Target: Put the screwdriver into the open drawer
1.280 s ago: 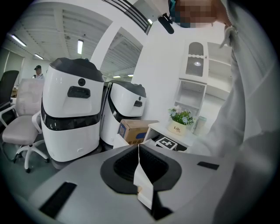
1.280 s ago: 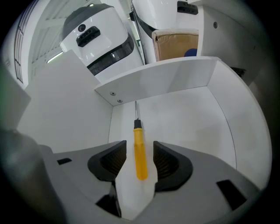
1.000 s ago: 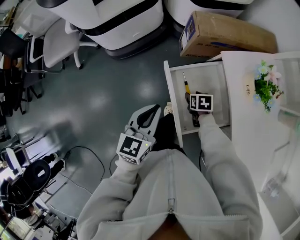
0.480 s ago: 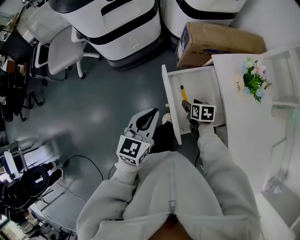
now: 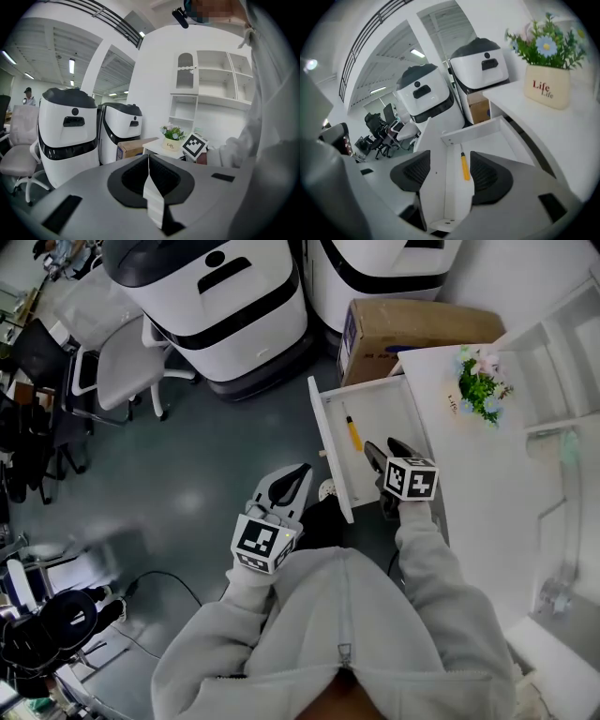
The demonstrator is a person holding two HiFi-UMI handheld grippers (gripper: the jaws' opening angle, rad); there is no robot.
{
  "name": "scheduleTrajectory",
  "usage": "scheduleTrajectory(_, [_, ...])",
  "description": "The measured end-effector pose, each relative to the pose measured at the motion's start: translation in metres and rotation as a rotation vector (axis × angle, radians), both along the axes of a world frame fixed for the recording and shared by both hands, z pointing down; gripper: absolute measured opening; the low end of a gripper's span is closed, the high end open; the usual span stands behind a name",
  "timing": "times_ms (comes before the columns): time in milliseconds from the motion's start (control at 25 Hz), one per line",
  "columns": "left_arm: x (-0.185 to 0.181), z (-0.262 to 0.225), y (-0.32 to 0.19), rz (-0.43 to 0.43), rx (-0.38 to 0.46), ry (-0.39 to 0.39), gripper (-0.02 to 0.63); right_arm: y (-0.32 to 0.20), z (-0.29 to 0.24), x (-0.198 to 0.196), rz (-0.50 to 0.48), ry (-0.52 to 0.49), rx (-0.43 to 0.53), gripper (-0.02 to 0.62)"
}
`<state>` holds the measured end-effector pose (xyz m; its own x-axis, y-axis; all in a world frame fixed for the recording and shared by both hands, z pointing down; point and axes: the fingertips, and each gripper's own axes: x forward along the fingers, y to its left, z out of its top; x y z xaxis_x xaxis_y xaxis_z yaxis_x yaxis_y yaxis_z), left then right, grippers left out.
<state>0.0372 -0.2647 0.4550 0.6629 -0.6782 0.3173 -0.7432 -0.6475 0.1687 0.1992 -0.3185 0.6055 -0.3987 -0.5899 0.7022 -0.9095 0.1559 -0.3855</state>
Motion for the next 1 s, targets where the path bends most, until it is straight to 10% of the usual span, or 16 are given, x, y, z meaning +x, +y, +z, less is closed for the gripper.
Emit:
scheduleTrajectory(360, [0.014, -0.017, 0.011, 0.057, 0.082, -0.027, 0.020, 0.023, -0.082, 0.012, 0.023, 0.002, 0.251, 0.267])
scheduleTrajectory(1000, [0.021, -0.039, 0.068, 0.059, 0.151, -0.041, 0.020, 0.110, -0.169, 0.029, 0.067, 0.093, 0.598, 0.051])
